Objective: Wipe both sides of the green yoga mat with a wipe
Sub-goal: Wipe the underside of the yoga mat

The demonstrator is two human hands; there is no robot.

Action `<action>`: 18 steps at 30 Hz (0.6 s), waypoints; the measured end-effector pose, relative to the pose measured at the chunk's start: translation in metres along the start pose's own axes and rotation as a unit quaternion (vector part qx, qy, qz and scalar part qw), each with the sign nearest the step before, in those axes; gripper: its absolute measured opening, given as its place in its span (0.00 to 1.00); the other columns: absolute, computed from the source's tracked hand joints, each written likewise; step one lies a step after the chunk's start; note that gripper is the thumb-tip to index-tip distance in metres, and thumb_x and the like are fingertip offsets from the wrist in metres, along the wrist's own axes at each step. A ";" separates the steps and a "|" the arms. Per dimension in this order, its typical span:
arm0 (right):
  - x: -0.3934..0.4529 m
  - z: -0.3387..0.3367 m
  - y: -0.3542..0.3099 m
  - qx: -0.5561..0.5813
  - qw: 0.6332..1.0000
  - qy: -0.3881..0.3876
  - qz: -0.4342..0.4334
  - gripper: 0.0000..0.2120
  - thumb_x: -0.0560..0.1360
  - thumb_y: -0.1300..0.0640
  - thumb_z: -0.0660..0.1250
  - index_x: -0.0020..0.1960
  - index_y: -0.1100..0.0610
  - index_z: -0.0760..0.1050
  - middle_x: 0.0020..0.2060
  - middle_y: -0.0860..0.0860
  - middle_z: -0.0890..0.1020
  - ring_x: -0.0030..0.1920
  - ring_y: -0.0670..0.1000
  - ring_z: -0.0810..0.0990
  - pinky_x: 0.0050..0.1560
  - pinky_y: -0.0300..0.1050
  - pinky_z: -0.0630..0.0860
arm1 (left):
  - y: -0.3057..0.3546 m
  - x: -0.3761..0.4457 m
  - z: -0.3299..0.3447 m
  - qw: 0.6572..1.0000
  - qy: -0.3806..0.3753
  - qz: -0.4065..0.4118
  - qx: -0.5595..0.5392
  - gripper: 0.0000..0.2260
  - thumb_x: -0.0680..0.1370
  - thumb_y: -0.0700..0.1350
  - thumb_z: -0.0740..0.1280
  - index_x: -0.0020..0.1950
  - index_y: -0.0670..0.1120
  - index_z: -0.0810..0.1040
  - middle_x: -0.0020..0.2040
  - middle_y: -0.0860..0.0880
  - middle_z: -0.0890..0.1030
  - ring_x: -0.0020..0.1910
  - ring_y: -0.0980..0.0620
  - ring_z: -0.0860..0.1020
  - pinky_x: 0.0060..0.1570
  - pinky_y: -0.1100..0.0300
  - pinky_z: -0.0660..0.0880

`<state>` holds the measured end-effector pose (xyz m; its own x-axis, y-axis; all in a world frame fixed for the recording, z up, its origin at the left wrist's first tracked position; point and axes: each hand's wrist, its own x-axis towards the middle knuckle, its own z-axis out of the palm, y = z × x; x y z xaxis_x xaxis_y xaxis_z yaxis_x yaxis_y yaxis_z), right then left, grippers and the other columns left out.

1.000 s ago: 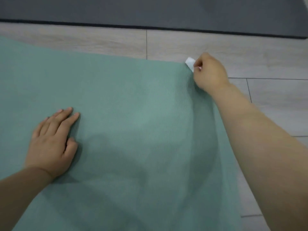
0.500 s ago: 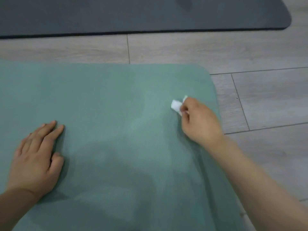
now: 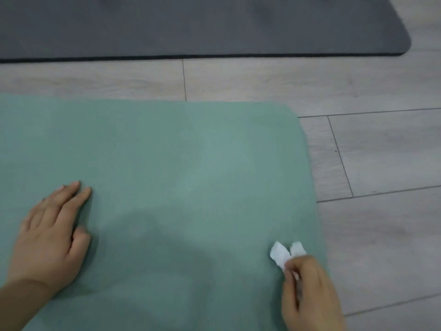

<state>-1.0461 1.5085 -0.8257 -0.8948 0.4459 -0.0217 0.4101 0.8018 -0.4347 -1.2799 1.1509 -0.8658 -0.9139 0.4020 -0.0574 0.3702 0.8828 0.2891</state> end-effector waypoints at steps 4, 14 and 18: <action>0.100 0.003 0.002 -0.017 0.997 0.046 0.053 0.06 0.75 0.57 0.58 0.43 0.59 0.70 0.37 0.58 0.78 0.37 0.62 0.77 0.35 0.48 0.71 | -0.002 0.000 0.000 1.000 -0.002 0.004 -0.001 0.31 0.71 0.48 0.54 0.74 0.45 0.68 0.76 0.53 0.61 0.76 0.40 0.62 0.73 0.35 0.59; 0.214 -0.006 0.011 -0.032 0.996 0.026 0.079 0.02 0.76 0.62 0.58 0.47 0.57 0.68 0.41 0.55 0.75 0.42 0.59 0.75 0.38 0.44 0.63 | 0.004 -0.001 -0.006 1.000 -0.011 -0.002 0.012 0.31 0.71 0.49 0.54 0.74 0.43 0.69 0.75 0.45 0.66 0.74 0.37 0.64 0.71 0.34 0.60; 0.065 -0.011 0.026 0.013 0.996 0.024 0.080 0.02 0.75 0.60 0.59 0.46 0.54 0.69 0.37 0.51 0.75 0.36 0.56 0.73 0.37 0.43 0.64 | 0.003 0.000 -0.003 1.000 -0.006 0.004 0.001 0.31 0.71 0.48 0.54 0.73 0.42 0.69 0.75 0.50 0.64 0.75 0.38 0.63 0.71 0.34 0.59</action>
<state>-1.0918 1.5630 -0.8281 -0.8086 0.5863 -0.0502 0.5418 0.7085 -0.4523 -1.2796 1.1525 -0.8619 -0.9087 0.4120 -0.0670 0.3777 0.8800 0.2880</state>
